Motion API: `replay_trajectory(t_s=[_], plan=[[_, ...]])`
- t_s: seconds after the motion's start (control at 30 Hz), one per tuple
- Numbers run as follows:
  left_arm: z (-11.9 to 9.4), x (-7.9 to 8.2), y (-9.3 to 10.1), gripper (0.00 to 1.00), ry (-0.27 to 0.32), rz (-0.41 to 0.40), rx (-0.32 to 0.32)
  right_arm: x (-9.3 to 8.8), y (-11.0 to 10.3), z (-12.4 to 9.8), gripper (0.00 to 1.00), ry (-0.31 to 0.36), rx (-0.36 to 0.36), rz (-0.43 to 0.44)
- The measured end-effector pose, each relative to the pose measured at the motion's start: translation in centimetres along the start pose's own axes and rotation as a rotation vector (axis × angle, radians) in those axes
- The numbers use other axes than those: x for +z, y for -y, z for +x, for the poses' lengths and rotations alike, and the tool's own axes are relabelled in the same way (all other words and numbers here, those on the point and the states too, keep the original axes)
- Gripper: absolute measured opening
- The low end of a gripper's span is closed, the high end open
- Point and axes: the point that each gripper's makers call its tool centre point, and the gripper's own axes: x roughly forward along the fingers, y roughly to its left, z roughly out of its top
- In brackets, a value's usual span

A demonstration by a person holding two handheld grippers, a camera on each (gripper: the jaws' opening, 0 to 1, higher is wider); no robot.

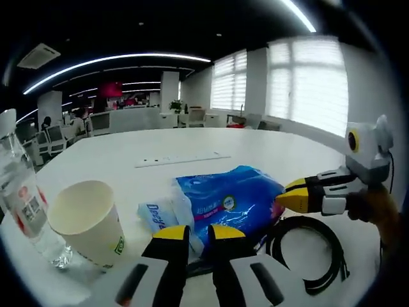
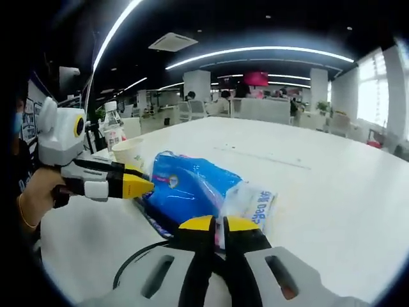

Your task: Arrange the tabletop items into an orderly group along one side of the table until the central work area is clear of visible clutter.

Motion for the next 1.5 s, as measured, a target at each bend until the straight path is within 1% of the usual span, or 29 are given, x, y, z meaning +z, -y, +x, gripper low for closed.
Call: replay_trajectory(t_s=[0.17, 0.2, 0.23, 0.27, 0.43, 0.57, 0.67, 0.8, 0.87, 0.97, 1.13, 1.17, 1.2, 1.27, 1.33, 1.5], plan=[[-0.1, -0.1, -0.2, 0.04, 0.001, -0.007, 0.005, -0.1, 0.0, 0.0, 0.02, -0.003, -0.008, 0.006], [-0.1, -0.1, -0.2, 0.04, 0.002, -0.009, 0.005, -0.1, 0.0, 0.0, 0.02, -0.003, -0.01, 0.008], [-0.2, -0.1, -0.3, 0.04, 0.003, -0.032, 0.004, -0.1, 0.1, 0.0, 0.02, 0.0, -0.019, 0.024], [-0.1, -0.1, -0.3, 0.04, 0.003, -0.039, 0.002, -0.1, 0.0, 0.0, 0.02, 0.002, -0.021, 0.025], [-0.5, 0.0, -0.4, 0.02, 0.008, -0.037, -0.004, -0.1, -0.1, 0.0, 0.01, 0.004, -0.029, 0.012], [-0.8, 0.4, -0.3, 0.01, 0.02, -0.033, -0.002, 0.3, -0.1, -0.3, 0.01, 0.024, -0.042, 0.038], [-1.0, 0.8, -0.3, 0.01, 0.035, -0.017, 0.006, 0.6, -0.2, -0.5, 0.01, 0.035, -0.046, 0.035], [-1.3, 1.2, -0.2, 0.0, 0.055, -0.023, 0.009, 0.9, -0.1, -0.6, 0.01, 0.041, -0.057, 0.033], [-1.4, 1.4, 0.0, 0.0, 0.062, -0.021, 0.005, 1.2, 0.1, -0.9, 0.01, 0.056, -0.076, 0.029], [-1.7, 1.8, 0.1, 0.0, 0.075, -0.01, 0.012, 1.6, 0.0, -1.3, 0.0, 0.074, -0.078, 0.037], [-2.5, 2.9, 0.3, 0.0, 0.122, -0.017, 0.015, 2.5, -0.1, -1.9, 0.0, 0.104, -0.079, 0.022], [-2.6, 3.2, 0.4, 0.0, 0.139, -0.022, 0.009, 2.6, 0.0, -2.1, 0.0, 0.111, -0.085, 0.02], [-2.7, 3.7, 0.7, 0.0, 0.172, -0.033, -0.004, 2.9, 0.3, -2.3, 0.0, 0.121, -0.099, 0.005], [-2.8, 4.0, 0.7, 0.0, 0.178, -0.045, -0.01, 3.1, 0.4, -2.6, 0.0, 0.131, -0.105, 0.001], [-3.0, 4.2, 0.9, 0.0, 0.195, -0.045, -0.011, 3.4, 0.5, -3.0, 0.0, 0.141, -0.108, -0.005], [-3.2, 5.0, 1.7, 0.0, 0.227, -0.021, -0.021, 4.0, 0.9, -3.9, 0.0, 0.166, -0.115, -0.015]])
